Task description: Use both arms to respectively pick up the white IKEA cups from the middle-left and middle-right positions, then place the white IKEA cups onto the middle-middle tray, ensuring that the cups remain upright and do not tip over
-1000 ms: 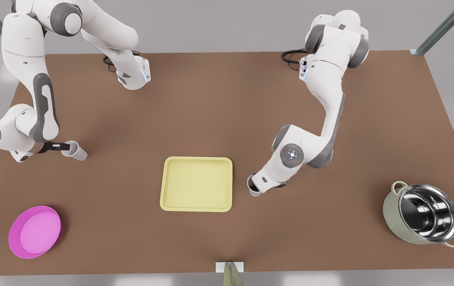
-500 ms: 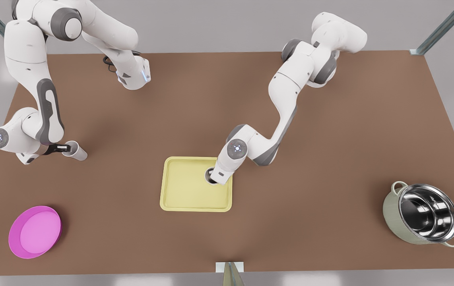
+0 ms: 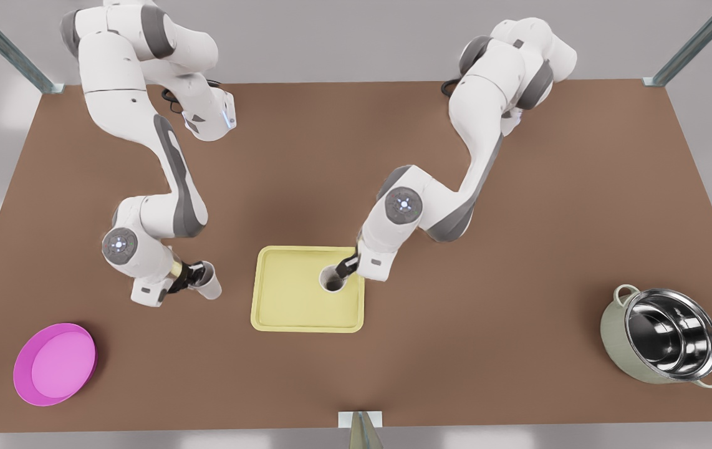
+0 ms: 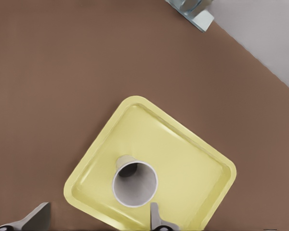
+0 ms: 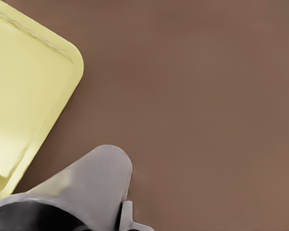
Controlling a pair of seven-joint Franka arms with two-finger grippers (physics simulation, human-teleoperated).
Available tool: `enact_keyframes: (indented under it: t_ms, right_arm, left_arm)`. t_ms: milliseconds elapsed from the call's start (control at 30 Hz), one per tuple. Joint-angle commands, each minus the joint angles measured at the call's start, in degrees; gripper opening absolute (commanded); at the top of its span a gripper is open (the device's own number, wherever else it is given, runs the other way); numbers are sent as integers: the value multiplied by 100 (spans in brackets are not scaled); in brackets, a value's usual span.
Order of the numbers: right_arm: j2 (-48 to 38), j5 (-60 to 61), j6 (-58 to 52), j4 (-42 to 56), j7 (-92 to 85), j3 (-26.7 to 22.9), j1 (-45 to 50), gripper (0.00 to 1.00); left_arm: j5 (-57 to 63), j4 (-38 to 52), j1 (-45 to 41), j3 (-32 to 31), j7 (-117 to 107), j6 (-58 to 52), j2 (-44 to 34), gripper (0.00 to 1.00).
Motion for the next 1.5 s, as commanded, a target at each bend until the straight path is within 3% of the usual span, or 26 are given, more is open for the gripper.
enact_keyframes:
  t_ms: [0, 133, 167, 200, 233, 267, 533, 567, 600, 1000, 1133, 1267, 1333, 1400, 1467]
  right_arm:
    - [163, 1, -52, 279, 2803, 5, 381, 21]
    - [576, 485, 71, 578, 3366, 14, 979, 21]
    - [638, 485, 106, 605, 3498, 14, 1172, 21]
    - [690, 476, 97, 613, 3516, 14, 1269, 21]
    - [813, 432, 106, 657, 3498, 5, 1340, 21]
    - [884, 458, 97, 693, 3489, 14, 1357, 21]
    - [1095, 546, 36, 613, 3419, 14, 1340, 21]
    - [1103, 546, 36, 613, 3410, 14, 1340, 90]
    - [1103, 546, 36, 622, 3410, 14, 1340, 100]
    - [699, 880, -263, 473, 3191, 93, 1304, 100]
    - [-4, 819, -1238, 552, 3067, 6, 848, 100]
    - [-92, -51, -2371, 736, 2470, -135, -480, 100]
    - [-127, -1185, -3523, 1949, 2531, -91, -418, 100]
    - [-1049, -1089, -3682, 1844, 2329, -135, -418, 100]
    - [-1296, -975, -3884, 1870, 2171, -135, -418, 100]
  left_arm:
    - [517, 2, 741, 3, 1496, -3181, -467, 100]
    - [1519, 2, 2552, -6, 6227, -3366, -757, 100]
    - [1554, -1258, 2746, -15, 6650, -2780, -1738, 100]
    - [1563, -3368, 2755, -137, 6623, -1111, -2952, 100]
    - [1484, -3515, 3001, -383, 6615, -1491, -3306, 100]
    - [1493, -2872, 2966, -419, 6527, -1863, -2990, 100]
    - [1115, -2757, 2957, -463, 6527, -1881, -2735, 100]
    - [1115, -2757, 2957, -463, 6527, -1881, -2743, 100]
    - [1123, -2757, 2957, -463, 6527, -1881, -2743, 100]
    - [1115, -2766, 2948, -472, 6544, -1925, -2735, 100]
    - [1115, -2757, 2957, -472, 6553, -1942, -2735, 100]
    - [1115, -2757, 2992, -454, 6571, -1942, -2743, 100]
    - [1036, -2757, 3001, -454, 6579, -1951, -2743, 100]
    - [869, -2757, 3124, -463, 6588, -2179, -2735, 100]
    - [851, -2757, 3141, -463, 6588, -2338, -2735, 100]
